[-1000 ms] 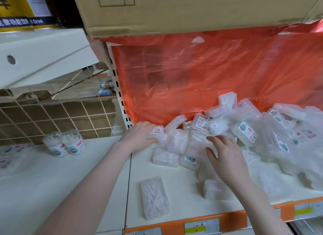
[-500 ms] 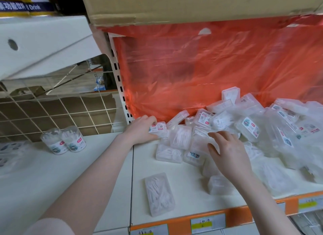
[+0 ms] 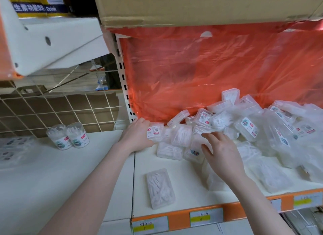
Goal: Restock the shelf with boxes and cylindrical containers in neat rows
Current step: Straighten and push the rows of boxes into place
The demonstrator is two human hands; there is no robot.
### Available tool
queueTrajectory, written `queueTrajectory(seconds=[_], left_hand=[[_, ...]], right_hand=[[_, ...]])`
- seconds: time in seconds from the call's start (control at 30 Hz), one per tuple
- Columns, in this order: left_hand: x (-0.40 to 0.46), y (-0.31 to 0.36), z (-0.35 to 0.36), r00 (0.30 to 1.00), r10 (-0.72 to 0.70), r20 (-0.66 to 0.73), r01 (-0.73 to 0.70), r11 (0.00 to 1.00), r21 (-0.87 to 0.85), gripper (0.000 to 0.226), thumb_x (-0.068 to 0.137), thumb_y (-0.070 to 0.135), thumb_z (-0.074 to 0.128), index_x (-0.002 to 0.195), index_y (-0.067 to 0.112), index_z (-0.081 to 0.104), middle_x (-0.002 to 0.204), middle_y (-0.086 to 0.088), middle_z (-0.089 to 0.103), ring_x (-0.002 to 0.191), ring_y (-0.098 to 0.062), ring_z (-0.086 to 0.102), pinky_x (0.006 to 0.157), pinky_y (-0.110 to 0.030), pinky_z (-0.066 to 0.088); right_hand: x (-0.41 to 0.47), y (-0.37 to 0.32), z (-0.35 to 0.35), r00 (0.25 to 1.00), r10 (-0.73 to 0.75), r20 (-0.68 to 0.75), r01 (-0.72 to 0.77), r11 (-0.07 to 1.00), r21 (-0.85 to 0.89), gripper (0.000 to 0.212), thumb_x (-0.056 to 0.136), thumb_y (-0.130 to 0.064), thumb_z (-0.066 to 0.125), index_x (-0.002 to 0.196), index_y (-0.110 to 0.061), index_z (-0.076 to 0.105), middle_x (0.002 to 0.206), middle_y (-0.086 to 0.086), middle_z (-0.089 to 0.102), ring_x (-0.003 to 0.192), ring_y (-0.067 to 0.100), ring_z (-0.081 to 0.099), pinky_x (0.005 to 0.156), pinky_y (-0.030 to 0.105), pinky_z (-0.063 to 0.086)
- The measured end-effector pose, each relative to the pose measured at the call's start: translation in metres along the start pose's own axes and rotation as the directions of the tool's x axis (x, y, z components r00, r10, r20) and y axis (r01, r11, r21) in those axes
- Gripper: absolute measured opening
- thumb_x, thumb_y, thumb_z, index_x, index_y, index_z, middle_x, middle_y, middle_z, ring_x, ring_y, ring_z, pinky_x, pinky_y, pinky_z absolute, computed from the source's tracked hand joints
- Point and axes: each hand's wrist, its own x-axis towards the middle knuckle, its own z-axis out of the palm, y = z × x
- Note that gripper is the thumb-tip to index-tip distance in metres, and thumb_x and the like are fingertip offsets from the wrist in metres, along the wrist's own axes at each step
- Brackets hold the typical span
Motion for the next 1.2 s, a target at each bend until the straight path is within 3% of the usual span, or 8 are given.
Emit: queueTrajectory(seconds=[0.2,0.37,0.7,0.77,0.9,0.97,1.1,1.2], left_hand=[[-0.051,-0.014,-0.006,0.992,-0.125,-0.032,0.124,0.992,-0.020,0.052,0.073,0.037,0.070,0.118,0.024,0.050,0.115,0.006,0.047,0.115,-0.017,0.044,0.083,-0.031,0.040],[-0.096,-0.016,-0.009,0.971,-0.239,-0.021,0.239,0.971,-0.015,0.055,0.075,0.031,0.068,0.126,0.023,0.047,0.122,0.002,0.047,0.118,-0.019,0.042,0.091,-0.032,0.039],[-0.152,-0.033,-0.009,0.960,-0.279,-0.016,0.278,0.960,-0.011,0.055,0.076,0.026,0.064,0.127,0.024,0.046,0.121,0.003,0.047,0.115,-0.018,0.042,0.087,-0.029,0.039],[-0.158,-0.039,-0.010,0.965,-0.262,-0.016,0.262,0.965,-0.013,0.055,0.075,0.026,0.063,0.127,0.024,0.046,0.121,0.003,0.047,0.115,-0.017,0.042,0.087,-0.030,0.039],[-0.169,-0.054,-0.015,0.972,-0.236,-0.022,0.236,0.972,-0.014,0.056,0.075,0.025,0.063,0.129,0.024,0.045,0.122,0.003,0.047,0.116,-0.018,0.042,0.089,-0.030,0.039],[-0.174,-0.061,-0.016,0.974,-0.227,-0.018,0.227,0.974,-0.020,0.056,0.075,0.026,0.063,0.129,0.025,0.045,0.122,0.003,0.047,0.117,-0.018,0.041,0.090,-0.031,0.040],[-0.183,-0.070,-0.016,0.980,-0.201,-0.009,0.201,0.979,-0.023,0.056,0.076,0.026,0.063,0.130,0.024,0.044,0.121,0.003,0.046,0.116,-0.017,0.041,0.088,-0.030,0.039],[-0.188,-0.074,-0.016,0.983,-0.182,-0.012,0.182,0.983,-0.025,0.058,0.078,0.025,0.062,0.132,0.024,0.042,0.125,0.003,0.045,0.118,-0.017,0.040,0.089,-0.029,0.037]], right_hand=[[-0.006,-0.017,0.000,0.996,-0.084,0.018,0.082,0.994,0.066,0.029,0.066,-0.004,0.079,0.093,-0.005,0.069,0.083,0.012,0.065,0.070,0.037,0.060,0.061,0.042,0.053],[-0.015,-0.032,0.007,0.985,-0.156,0.069,0.144,0.978,0.151,0.026,0.070,-0.006,0.074,0.095,-0.006,0.069,0.083,0.012,0.064,0.070,0.036,0.060,0.063,0.039,0.052],[-0.041,-0.081,0.010,0.971,-0.168,0.172,0.140,0.976,0.166,0.023,0.069,-0.012,0.076,0.090,-0.009,0.070,0.079,0.008,0.064,0.071,0.033,0.062,0.058,0.036,0.051],[-0.046,-0.091,0.011,0.968,-0.145,0.206,0.123,0.986,0.114,0.021,0.071,-0.015,0.076,0.090,-0.010,0.070,0.080,0.008,0.064,0.072,0.033,0.062,0.058,0.034,0.050],[-0.055,-0.119,0.014,0.940,0.010,0.340,-0.028,0.998,0.048,0.028,0.090,-0.031,0.053,0.099,-0.008,0.066,0.097,0.011,0.061,0.096,0.033,0.056,0.074,0.036,0.044],[-0.061,-0.129,0.015,0.953,0.031,0.300,-0.049,0.997,0.053,0.034,0.087,-0.039,0.053,0.087,-0.007,0.065,0.091,0.011,0.058,0.090,0.033,0.058,0.069,0.035,0.044],[-0.064,-0.137,0.014,0.874,0.113,0.473,-0.079,0.993,-0.092,0.054,0.082,-0.058,0.054,0.110,-0.012,0.057,0.114,0.005,0.052,0.107,0.026,0.050,0.080,0.032,0.040],[-0.062,-0.141,0.012,0.871,0.130,0.473,-0.067,0.987,-0.149,0.055,0.073,-0.054,0.064,0.109,-0.014,0.056,0.115,0.003,0.053,0.104,0.026,0.049,0.081,0.030,0.038]])
